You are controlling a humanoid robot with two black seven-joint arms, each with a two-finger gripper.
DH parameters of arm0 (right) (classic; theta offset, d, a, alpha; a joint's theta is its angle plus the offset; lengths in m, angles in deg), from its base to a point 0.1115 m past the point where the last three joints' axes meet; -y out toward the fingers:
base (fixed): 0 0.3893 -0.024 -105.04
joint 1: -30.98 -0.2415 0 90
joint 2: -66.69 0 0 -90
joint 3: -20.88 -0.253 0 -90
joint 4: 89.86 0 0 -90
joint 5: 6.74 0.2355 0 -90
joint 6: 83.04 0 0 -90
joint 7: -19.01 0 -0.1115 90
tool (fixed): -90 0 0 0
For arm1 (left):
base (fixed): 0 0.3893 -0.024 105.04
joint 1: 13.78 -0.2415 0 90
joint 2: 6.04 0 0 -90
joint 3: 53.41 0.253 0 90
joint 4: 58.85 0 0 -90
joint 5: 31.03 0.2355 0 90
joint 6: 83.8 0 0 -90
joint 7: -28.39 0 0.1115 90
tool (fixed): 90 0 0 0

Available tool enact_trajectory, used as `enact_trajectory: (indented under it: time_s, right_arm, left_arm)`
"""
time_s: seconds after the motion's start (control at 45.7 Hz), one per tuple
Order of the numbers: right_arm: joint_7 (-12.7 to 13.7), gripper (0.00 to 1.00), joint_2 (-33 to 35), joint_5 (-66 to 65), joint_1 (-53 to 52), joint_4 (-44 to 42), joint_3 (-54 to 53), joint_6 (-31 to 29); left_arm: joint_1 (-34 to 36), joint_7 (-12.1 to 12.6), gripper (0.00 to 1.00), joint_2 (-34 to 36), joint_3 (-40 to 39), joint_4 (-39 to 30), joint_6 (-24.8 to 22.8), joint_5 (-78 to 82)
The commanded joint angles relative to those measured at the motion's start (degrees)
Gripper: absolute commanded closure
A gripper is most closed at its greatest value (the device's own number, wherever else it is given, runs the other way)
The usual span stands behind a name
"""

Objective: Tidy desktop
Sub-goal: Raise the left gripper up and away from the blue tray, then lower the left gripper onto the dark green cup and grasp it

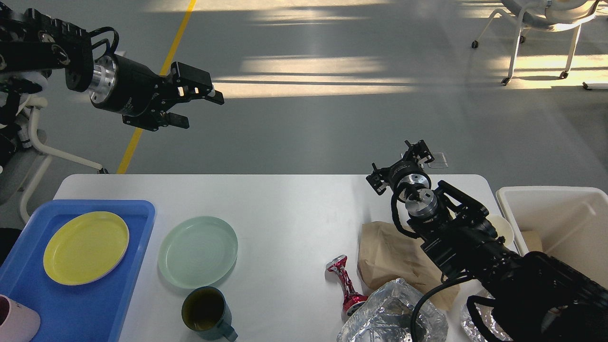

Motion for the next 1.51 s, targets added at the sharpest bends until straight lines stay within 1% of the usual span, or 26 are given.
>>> enact_trajectory:
  time_s: [0.0, 0.131, 0.197, 0.284, 0.481, 0.678, 0.853, 1.072, 1.181, 1.225, 1.356, 1.488]
  right_arm:
    - [0.0, 0.0, 0.0, 0.0, 0.0, 0.0, 0.0, 0.0]
    - [0.0, 0.0, 0.0, 0.0, 0.0, 0.0, 0.0, 0.0]
    - [0.0, 0.0, 0.0, 0.0, 0.0, 0.0, 0.0, 0.0]
    - [0.0, 0.0, 0.0, 0.0, 0.0, 0.0, 0.0, 0.0]
    - [0.0, 0.0, 0.0, 0.0, 0.0, 0.0, 0.0, 0.0]
    - [0.0, 0.0, 0.0, 0.0, 0.0, 0.0, 0.0, 0.0]
    - [0.0, 0.0, 0.0, 0.0, 0.0, 0.0, 0.0, 0.0]
    - [0.0, 0.0, 0.0, 0.0, 0.0, 0.0, 0.0, 0.0]
    - [0.0, 0.0, 0.0, 0.0, 0.0, 0.0, 0.0, 0.0]
    - [0.0, 0.0, 0.0, 0.0, 0.0, 0.0, 0.0, 0.0]
    - [0.0, 0.0, 0.0, 0.0, 0.0, 0.0, 0.0, 0.0]
    - [0.0, 0.0, 0.0, 0.0, 0.0, 0.0, 0.0, 0.0]
  left_arm:
    - [7.9, 0.0, 0.03, -0.9, 5.7, -3.4, -4.4, 0.4]
    - [12.0, 0.1, 0.03, -4.0, 7.3, -3.7, -12.9, 1.3]
    - [14.1, 0.0, 0.03, -4.5, 7.8, -3.8, -15.9, 3.2]
    - [16.9, 0.0, 0.03, -4.5, 7.9, -4.7, -18.1, 5.1]
    - [23.2, 0.1, 0.03, -4.3, 10.0, -7.6, -18.1, 7.1]
    - [28.4, 0.3, 0.03, -4.4, 10.2, -10.4, -18.1, 14.9]
    - [32.1, 0.4, 0.03, -4.4, 10.2, -12.8, -18.1, 21.1]
    - [36.0, 1.0, 0.03, -4.4, 10.2, -16.0, -18.1, 23.5]
    - [35.0, 1.3, 0.03, -4.8, 9.9, -17.0, -18.1, 23.4]
    - [33.3, 1.3, 0.03, -5.1, 9.7, -17.0, -18.1, 23.4]
    - [25.3, 1.3, 0.03, -5.0, 8.6, -17.5, -18.1, 22.8]
    - [15.8, 1.3, 0.03, -4.4, 8.6, -17.4, -18.1, 22.8]
